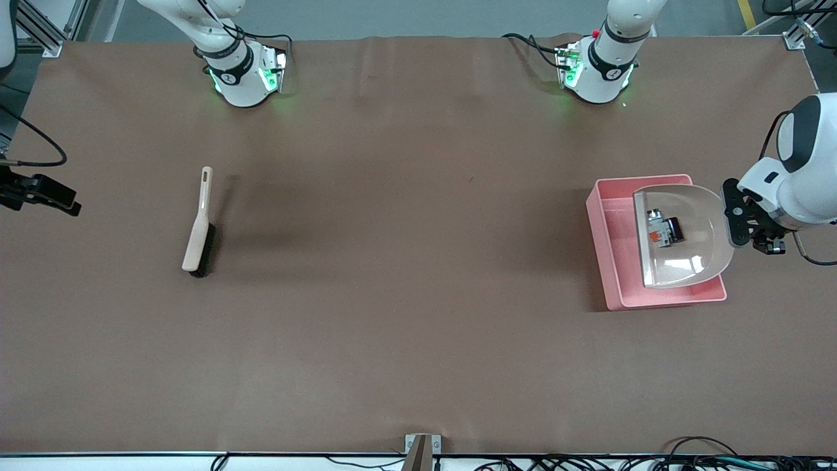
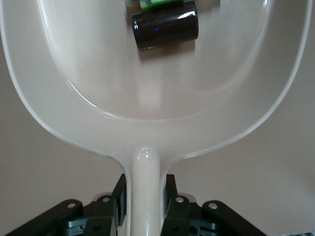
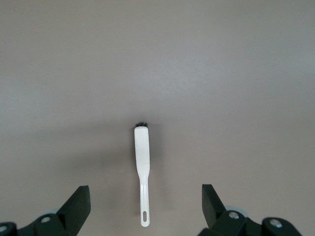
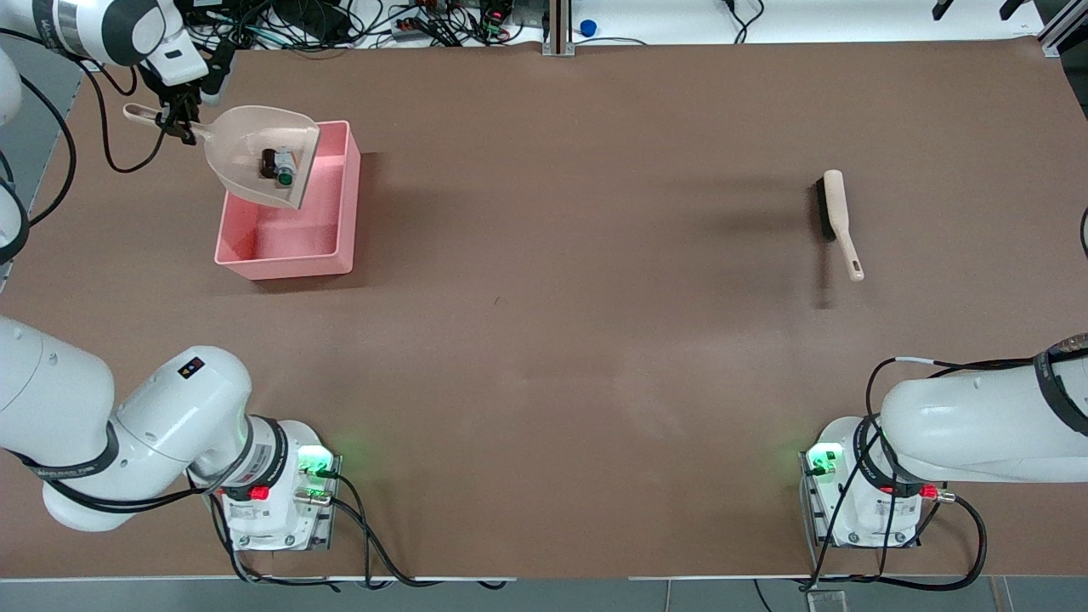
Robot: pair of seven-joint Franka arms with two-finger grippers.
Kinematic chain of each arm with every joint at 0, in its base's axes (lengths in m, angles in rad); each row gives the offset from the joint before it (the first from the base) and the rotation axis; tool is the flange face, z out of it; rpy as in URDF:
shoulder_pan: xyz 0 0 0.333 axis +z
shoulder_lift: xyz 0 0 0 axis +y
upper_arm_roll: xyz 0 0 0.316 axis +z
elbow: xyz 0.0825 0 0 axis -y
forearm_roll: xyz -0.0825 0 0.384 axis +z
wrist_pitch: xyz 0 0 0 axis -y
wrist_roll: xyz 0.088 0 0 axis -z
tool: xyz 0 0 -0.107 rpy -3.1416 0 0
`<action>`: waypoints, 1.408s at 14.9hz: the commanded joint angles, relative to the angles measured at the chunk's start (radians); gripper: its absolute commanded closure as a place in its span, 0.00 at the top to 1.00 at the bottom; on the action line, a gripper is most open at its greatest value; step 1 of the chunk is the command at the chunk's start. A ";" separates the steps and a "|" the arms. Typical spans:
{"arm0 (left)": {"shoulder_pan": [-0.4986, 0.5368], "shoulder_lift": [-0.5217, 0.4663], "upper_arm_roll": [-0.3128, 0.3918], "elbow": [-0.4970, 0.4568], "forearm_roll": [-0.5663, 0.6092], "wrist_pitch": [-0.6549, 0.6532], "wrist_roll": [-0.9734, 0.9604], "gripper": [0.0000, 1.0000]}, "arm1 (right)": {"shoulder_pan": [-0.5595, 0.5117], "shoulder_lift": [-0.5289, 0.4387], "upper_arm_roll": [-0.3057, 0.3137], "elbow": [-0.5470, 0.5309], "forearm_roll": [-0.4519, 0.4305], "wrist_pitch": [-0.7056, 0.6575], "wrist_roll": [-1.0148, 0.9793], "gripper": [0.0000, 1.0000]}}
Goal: Clean e-waste and dump in bin
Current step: 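Tilt the dustpan with the left gripper to dump the parts into the bin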
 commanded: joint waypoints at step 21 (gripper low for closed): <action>-0.006 -0.015 -0.157 0.082 0.163 -0.088 -0.053 0.01 | 0.020 0.006 0.003 0.122 0.051 -0.181 -0.011 1.00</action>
